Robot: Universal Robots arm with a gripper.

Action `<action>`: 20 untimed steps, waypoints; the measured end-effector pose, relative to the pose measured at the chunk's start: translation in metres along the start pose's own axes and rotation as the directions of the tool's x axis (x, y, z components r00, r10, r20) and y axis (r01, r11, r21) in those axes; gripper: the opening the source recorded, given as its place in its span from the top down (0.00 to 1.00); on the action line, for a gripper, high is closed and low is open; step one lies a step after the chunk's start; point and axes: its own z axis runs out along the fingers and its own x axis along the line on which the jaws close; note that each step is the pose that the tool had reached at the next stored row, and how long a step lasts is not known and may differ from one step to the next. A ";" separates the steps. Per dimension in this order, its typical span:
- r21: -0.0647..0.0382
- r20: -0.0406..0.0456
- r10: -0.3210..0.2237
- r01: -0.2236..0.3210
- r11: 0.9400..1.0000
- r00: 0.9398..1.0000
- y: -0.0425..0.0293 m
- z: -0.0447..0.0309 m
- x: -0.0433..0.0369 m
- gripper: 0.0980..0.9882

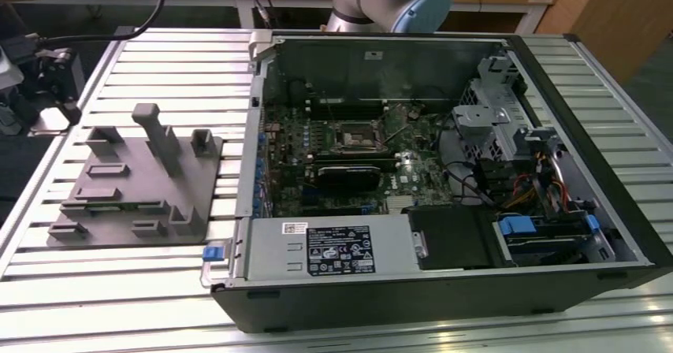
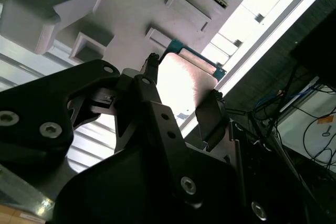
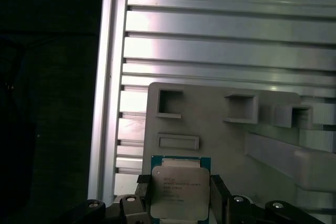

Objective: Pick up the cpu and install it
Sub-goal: 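Pick up the cpu and move it towards the insertion slot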

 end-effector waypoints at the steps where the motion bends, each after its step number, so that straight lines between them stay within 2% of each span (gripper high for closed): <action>1: 0.000 0.000 0.000 0.000 1.000 1.000 0.0001 -0.0007 0.0000 0.50; 20: 0.000 0.000 0.000 0.000 1.000 1.000 0.0020 -0.0188 0.0001 0.50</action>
